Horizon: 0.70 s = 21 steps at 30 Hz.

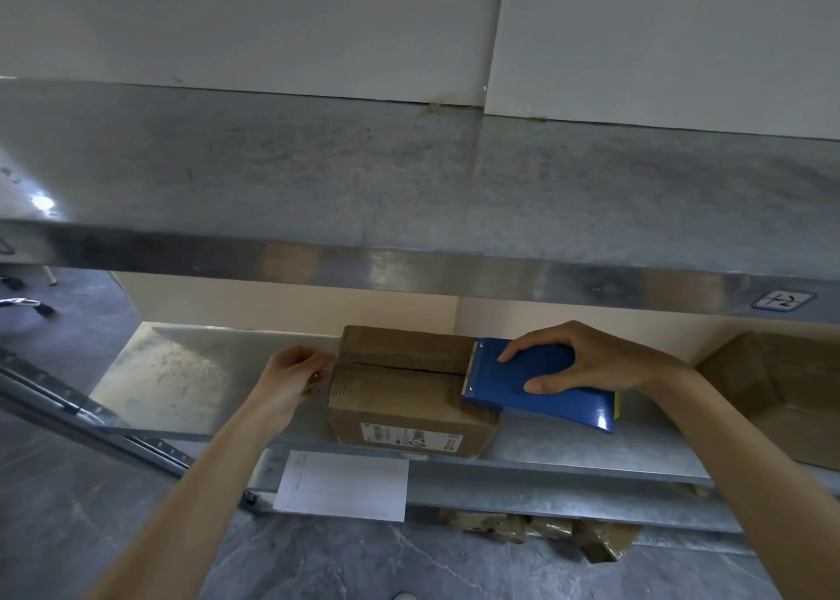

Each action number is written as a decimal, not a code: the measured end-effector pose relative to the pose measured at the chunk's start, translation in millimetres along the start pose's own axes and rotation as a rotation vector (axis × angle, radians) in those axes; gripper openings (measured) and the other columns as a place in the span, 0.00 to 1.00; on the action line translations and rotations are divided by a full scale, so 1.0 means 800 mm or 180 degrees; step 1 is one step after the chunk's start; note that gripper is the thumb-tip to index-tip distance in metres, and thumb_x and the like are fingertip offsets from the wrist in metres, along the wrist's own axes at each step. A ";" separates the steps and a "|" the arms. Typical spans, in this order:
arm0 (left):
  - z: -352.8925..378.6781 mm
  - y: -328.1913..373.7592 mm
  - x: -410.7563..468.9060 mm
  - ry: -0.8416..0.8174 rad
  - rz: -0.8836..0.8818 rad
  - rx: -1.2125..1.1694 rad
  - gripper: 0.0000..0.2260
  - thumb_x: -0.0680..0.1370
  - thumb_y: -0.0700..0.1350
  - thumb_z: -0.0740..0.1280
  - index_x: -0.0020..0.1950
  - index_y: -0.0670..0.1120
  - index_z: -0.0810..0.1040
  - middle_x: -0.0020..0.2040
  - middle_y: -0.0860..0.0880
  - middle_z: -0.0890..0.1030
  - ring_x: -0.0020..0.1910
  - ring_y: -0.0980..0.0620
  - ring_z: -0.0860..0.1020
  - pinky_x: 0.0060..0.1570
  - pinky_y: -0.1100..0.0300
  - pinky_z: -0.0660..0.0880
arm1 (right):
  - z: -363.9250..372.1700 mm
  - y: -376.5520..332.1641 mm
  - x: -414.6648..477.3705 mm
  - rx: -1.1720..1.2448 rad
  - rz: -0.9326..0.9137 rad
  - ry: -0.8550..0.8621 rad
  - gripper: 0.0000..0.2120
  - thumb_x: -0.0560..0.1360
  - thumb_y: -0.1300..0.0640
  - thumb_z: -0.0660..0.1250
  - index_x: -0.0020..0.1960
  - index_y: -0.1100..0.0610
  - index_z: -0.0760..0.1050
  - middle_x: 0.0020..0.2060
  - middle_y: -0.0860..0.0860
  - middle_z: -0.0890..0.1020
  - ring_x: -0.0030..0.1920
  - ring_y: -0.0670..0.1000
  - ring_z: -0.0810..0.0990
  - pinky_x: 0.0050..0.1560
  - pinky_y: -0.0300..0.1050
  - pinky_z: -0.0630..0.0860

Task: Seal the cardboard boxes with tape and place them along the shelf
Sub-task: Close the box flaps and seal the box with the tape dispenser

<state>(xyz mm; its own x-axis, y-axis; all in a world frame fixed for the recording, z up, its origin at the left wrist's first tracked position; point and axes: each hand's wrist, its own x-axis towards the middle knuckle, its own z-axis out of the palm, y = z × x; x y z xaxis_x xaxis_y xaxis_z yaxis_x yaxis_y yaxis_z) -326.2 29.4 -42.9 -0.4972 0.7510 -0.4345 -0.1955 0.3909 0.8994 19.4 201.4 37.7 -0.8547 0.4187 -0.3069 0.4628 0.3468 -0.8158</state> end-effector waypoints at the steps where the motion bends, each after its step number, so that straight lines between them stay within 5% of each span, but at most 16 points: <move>1: 0.003 -0.004 0.001 0.0027 0.0026 0.0013 0.04 0.81 0.38 0.65 0.46 0.40 0.75 0.39 0.42 0.75 0.39 0.48 0.73 0.37 0.57 0.68 | 0.000 0.000 0.000 -0.0003 0.0010 0.0000 0.18 0.70 0.43 0.75 0.59 0.37 0.79 0.59 0.36 0.79 0.59 0.40 0.78 0.57 0.36 0.76; 6: 0.009 -0.023 0.006 0.0238 0.0253 0.0124 0.07 0.81 0.40 0.66 0.43 0.41 0.76 0.34 0.48 0.77 0.34 0.51 0.74 0.29 0.62 0.69 | 0.001 0.002 0.000 0.0009 0.0016 0.0041 0.19 0.69 0.42 0.75 0.59 0.37 0.79 0.59 0.36 0.79 0.59 0.41 0.78 0.58 0.38 0.77; 10: 0.004 -0.024 0.008 0.0322 0.0476 0.0428 0.06 0.80 0.42 0.68 0.56 0.45 0.76 0.46 0.47 0.82 0.45 0.46 0.81 0.40 0.51 0.77 | 0.001 0.000 0.002 -0.0028 -0.0005 0.0036 0.19 0.69 0.41 0.75 0.59 0.37 0.79 0.59 0.36 0.79 0.59 0.41 0.78 0.60 0.41 0.77; 12: 0.002 -0.028 0.005 0.0423 0.0717 0.0784 0.11 0.80 0.41 0.67 0.61 0.48 0.73 0.49 0.49 0.82 0.46 0.49 0.82 0.40 0.59 0.77 | 0.001 0.000 0.002 -0.0031 -0.0006 0.0044 0.19 0.69 0.41 0.75 0.59 0.37 0.79 0.59 0.37 0.79 0.59 0.41 0.78 0.60 0.41 0.77; 14: 0.003 -0.038 0.002 0.0518 0.0902 0.1192 0.09 0.81 0.41 0.65 0.61 0.48 0.74 0.49 0.51 0.82 0.47 0.52 0.81 0.38 0.68 0.74 | 0.001 0.000 0.001 -0.0020 -0.0010 0.0047 0.19 0.69 0.42 0.75 0.59 0.37 0.79 0.59 0.37 0.79 0.59 0.42 0.78 0.60 0.42 0.77; 21: 0.008 -0.043 0.004 0.0925 0.1165 0.1267 0.05 0.78 0.45 0.70 0.52 0.48 0.77 0.42 0.54 0.81 0.42 0.59 0.79 0.40 0.66 0.74 | 0.002 0.000 0.001 0.0014 -0.0011 0.0077 0.19 0.69 0.42 0.75 0.59 0.37 0.79 0.59 0.37 0.79 0.59 0.42 0.78 0.58 0.40 0.77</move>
<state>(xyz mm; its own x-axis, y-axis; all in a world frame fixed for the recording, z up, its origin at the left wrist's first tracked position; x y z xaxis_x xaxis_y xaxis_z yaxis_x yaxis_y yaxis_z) -315.8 21.6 -75.7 -0.6934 0.7203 -0.0196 0.3344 0.3458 0.8767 18.5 200.1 36.6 -0.8504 0.4377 -0.2920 0.4586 0.3447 -0.8191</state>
